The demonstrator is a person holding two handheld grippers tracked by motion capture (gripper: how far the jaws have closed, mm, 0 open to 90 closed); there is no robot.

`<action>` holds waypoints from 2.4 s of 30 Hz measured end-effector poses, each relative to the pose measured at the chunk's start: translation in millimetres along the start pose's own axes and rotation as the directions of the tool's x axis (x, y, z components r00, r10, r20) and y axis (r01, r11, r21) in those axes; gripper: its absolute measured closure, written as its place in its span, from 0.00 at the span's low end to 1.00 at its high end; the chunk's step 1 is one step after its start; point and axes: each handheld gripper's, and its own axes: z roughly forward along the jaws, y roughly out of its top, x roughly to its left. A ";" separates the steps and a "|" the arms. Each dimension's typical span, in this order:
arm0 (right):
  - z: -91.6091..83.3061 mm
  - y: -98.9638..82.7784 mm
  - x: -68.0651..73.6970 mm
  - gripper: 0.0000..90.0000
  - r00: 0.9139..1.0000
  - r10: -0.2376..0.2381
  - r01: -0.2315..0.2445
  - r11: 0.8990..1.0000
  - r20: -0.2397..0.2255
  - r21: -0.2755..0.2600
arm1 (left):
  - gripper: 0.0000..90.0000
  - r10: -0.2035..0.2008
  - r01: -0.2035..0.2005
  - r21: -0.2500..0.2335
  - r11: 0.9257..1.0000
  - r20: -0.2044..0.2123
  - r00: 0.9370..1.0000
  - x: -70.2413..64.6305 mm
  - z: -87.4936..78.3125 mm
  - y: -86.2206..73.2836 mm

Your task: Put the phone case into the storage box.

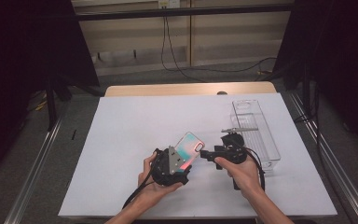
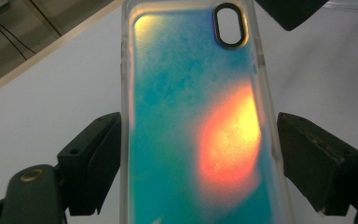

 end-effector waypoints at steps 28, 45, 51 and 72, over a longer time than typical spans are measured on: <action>15.3 12.3 3.8 0.78 0.977 0.204 -0.199 0.976 -0.057 0.086 | 0.19 0.016 -0.016 -0.002 1.000 -0.017 1.000 -1.7 1.6 0.6; 19.3 12.2 0.9 0.84 0.952 0.294 -0.287 0.955 -0.089 0.077 | 0.19 0.032 -0.033 -0.010 0.999 -0.043 0.999 -3.3 2.5 0.5; 20.4 11.1 -2.0 0.85 0.945 0.313 -0.308 0.949 -0.100 0.062 | 0.19 0.039 -0.040 -0.005 0.999 -0.050 0.998 -3.1 5.0 0.4; 21.1 12.9 -0.5 0.93 0.908 0.382 -0.382 0.923 -0.172 0.034 | 0.18 0.003 -0.005 -0.012 1.000 -0.094 0.996 1.0 12.9 -2.3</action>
